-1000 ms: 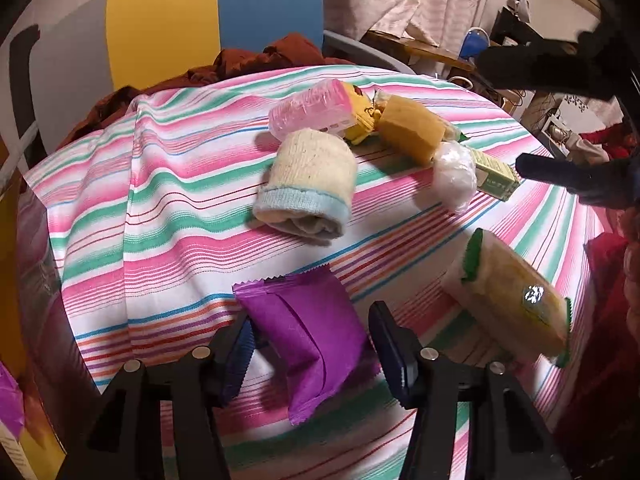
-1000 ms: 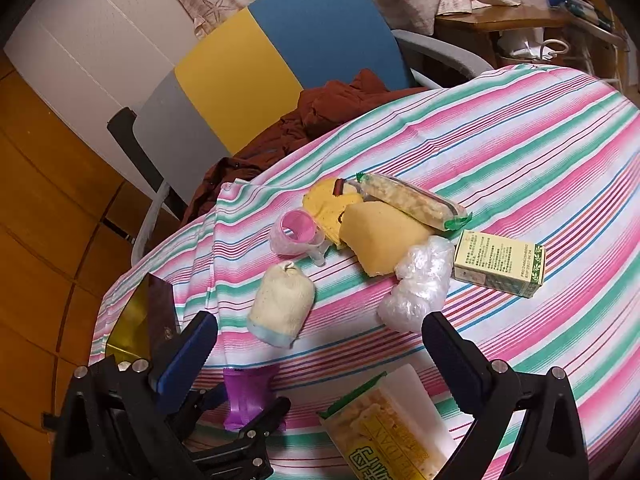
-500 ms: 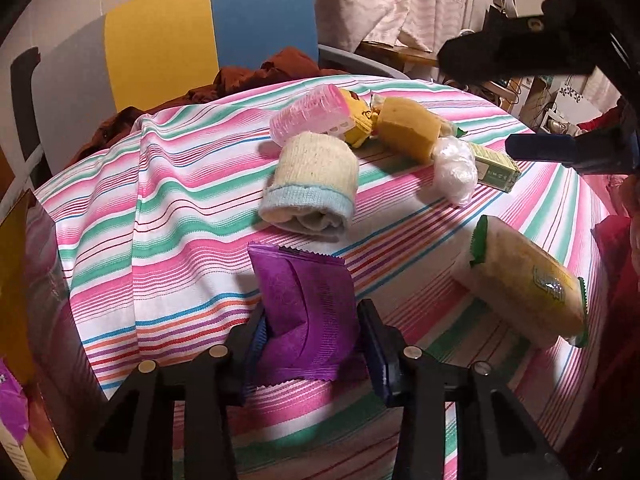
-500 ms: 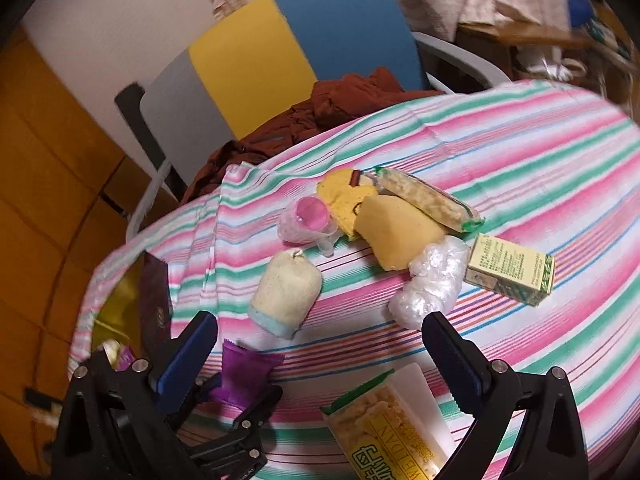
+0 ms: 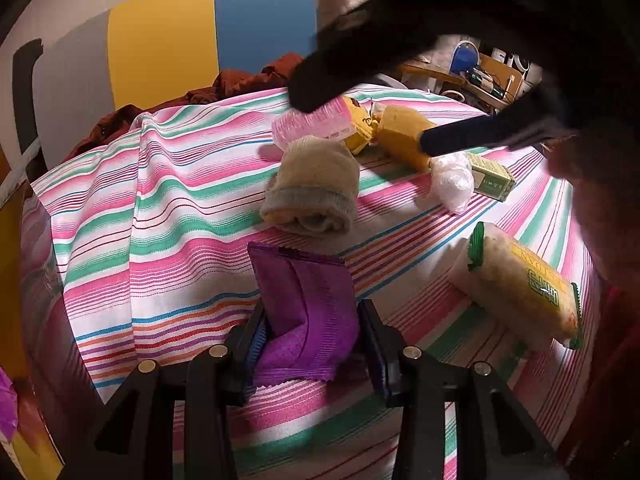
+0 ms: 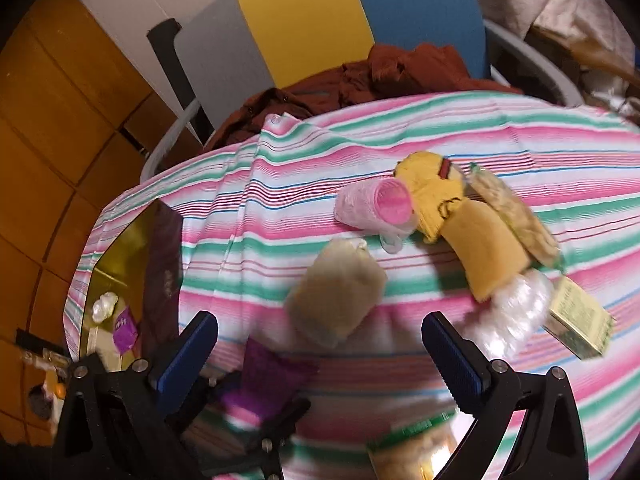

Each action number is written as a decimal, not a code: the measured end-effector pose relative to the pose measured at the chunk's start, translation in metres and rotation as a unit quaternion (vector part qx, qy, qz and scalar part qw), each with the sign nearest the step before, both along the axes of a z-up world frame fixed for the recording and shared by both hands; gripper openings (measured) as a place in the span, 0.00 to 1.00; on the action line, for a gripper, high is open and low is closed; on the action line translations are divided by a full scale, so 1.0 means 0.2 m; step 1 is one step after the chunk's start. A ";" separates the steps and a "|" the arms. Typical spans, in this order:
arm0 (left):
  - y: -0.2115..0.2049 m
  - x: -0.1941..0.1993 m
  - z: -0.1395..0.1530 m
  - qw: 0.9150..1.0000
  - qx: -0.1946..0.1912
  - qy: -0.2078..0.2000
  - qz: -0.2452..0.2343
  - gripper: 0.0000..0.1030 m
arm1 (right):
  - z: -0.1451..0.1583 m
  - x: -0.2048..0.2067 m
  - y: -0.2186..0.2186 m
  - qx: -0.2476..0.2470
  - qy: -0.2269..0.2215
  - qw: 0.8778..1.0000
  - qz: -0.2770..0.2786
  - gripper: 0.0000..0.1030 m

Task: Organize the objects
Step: 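Grasp the beige-and-blue sock roll with the right tool while the left holds the purple packet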

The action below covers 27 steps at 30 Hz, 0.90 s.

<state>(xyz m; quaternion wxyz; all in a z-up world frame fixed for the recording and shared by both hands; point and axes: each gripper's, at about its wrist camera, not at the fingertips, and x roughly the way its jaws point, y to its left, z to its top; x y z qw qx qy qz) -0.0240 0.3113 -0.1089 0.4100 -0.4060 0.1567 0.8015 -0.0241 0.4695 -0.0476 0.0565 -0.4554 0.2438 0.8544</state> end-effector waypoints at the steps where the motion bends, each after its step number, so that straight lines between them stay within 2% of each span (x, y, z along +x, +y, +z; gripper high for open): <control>1: 0.00 0.00 0.00 1.000 0.001 -0.001 0.000 0.42 | -0.02 -0.04 0.01 -0.005 -0.008 1.000 -0.001 0.98; 3: -0.01 -0.01 0.00 1.000 0.004 -0.002 0.000 0.42 | -0.06 -0.10 0.03 -0.010 -0.019 1.000 -0.008 0.94; 4: -0.01 -0.01 0.00 1.000 0.006 -0.003 0.000 0.42 | -0.09 -0.13 0.04 -0.015 -0.025 0.999 -0.011 0.87; 6: -0.01 -0.01 -0.01 1.000 0.009 -0.004 0.000 0.42 | -0.13 -0.18 0.05 -0.018 -0.038 0.999 -0.010 0.79; 8: -0.01 -0.01 -0.01 1.000 0.009 -0.003 0.000 0.42 | -0.18 -0.21 0.05 -0.017 -0.051 0.998 -0.008 0.77; 10: -0.01 0.00 -0.01 1.000 0.009 0.000 0.000 0.42 | -0.22 -0.23 0.05 -0.015 -0.063 0.998 0.003 0.63; 15: -0.01 0.01 0.00 1.000 0.008 0.003 0.000 0.42 | -0.21 -0.23 0.02 0.015 -0.055 0.998 0.022 0.61; 23: -0.01 0.01 0.01 1.000 0.007 0.000 0.003 0.39 | -0.10 -0.19 -0.05 0.026 -0.005 0.997 0.070 0.61; 27: -0.01 0.02 0.03 1.000 0.001 0.003 0.005 0.38 | -0.11 -0.20 -0.07 0.054 -0.015 0.995 0.082 0.61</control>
